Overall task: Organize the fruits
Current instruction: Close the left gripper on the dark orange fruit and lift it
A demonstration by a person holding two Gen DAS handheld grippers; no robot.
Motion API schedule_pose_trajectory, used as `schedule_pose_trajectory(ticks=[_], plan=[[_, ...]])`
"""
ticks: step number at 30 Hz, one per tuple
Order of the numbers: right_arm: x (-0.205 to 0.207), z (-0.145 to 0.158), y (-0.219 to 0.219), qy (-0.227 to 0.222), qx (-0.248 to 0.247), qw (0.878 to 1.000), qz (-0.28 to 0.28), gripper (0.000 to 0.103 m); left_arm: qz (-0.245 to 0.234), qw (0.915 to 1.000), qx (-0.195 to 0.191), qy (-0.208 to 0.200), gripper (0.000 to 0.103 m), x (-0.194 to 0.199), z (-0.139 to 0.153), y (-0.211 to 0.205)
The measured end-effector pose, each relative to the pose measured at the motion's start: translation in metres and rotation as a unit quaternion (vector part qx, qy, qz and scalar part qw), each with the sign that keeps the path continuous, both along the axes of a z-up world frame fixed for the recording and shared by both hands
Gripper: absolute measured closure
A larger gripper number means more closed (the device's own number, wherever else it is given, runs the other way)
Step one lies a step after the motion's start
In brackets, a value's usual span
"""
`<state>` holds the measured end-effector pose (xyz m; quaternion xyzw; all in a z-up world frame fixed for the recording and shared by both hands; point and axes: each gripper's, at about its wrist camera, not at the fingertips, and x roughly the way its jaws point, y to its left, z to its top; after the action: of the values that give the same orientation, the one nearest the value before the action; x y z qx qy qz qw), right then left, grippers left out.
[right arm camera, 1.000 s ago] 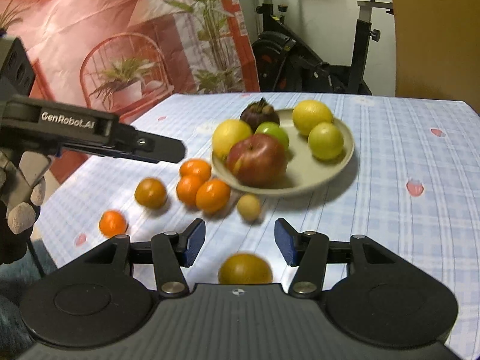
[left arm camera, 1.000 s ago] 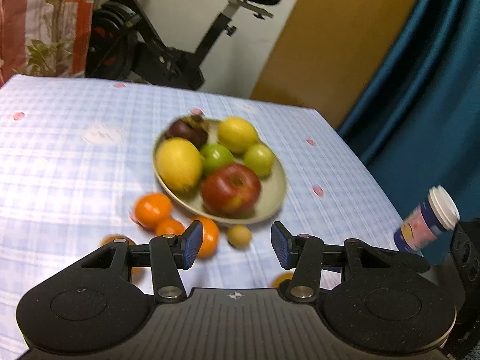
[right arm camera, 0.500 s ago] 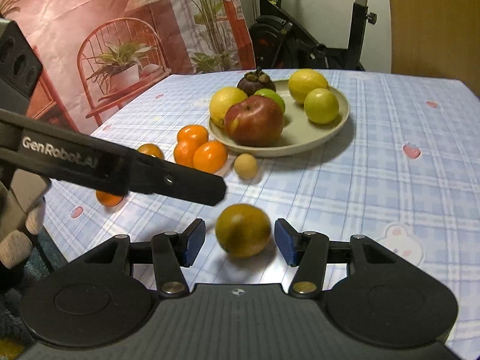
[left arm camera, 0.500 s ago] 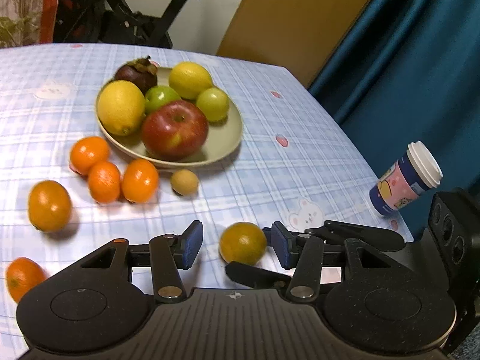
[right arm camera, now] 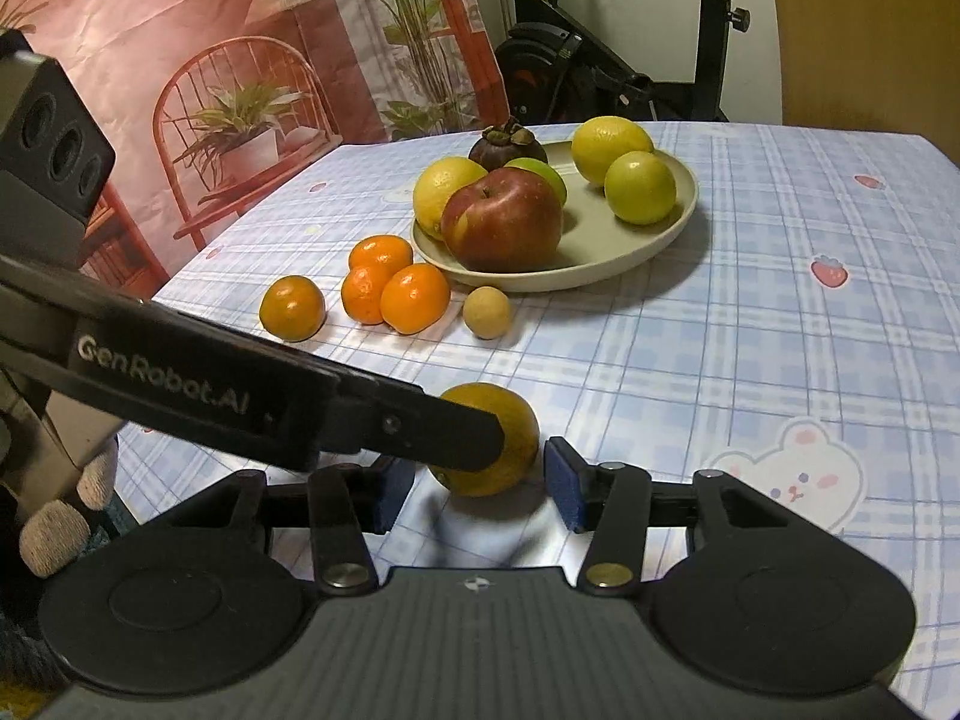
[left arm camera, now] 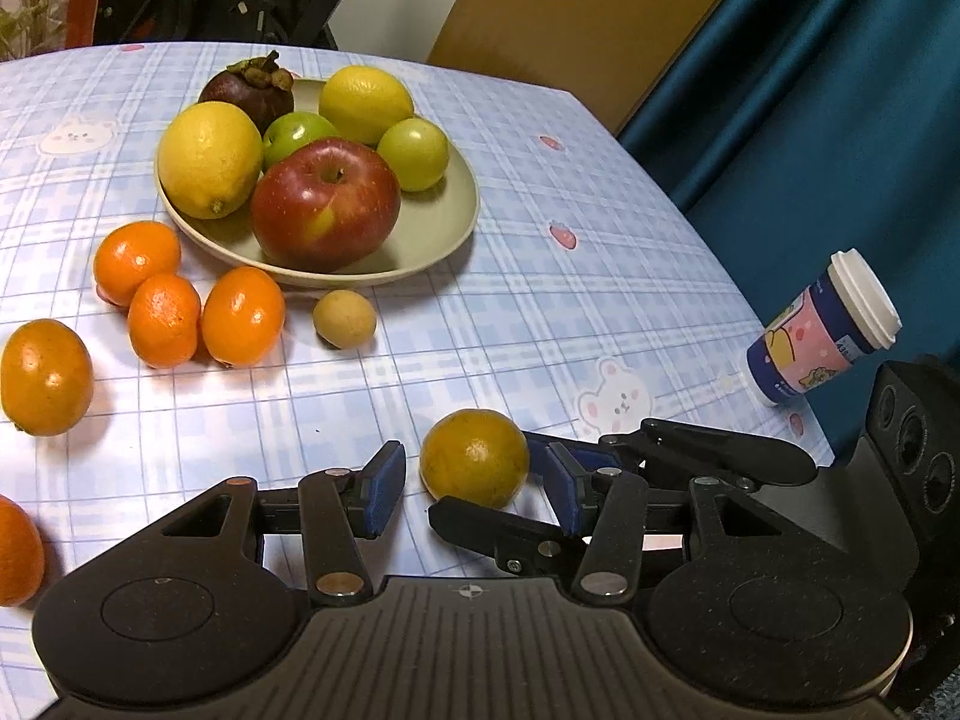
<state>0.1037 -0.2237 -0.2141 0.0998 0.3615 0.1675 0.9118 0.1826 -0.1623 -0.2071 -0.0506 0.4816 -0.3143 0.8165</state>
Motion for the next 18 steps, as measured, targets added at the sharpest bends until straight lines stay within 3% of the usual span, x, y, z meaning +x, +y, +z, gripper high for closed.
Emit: schedule_pose_trajectory(ticks=[9,18], plan=[[-0.001,0.000,0.002,-0.002,0.002,1.000,0.003,0.057,-0.001,0.9998,-0.014,0.013,0.053,0.006,-0.008,-0.002],[0.003,0.014,-0.005,-0.021,0.004,1.000,-0.010,0.057,-0.020,0.9994,-0.013,-0.026,0.054,0.013,0.013,-0.010]])
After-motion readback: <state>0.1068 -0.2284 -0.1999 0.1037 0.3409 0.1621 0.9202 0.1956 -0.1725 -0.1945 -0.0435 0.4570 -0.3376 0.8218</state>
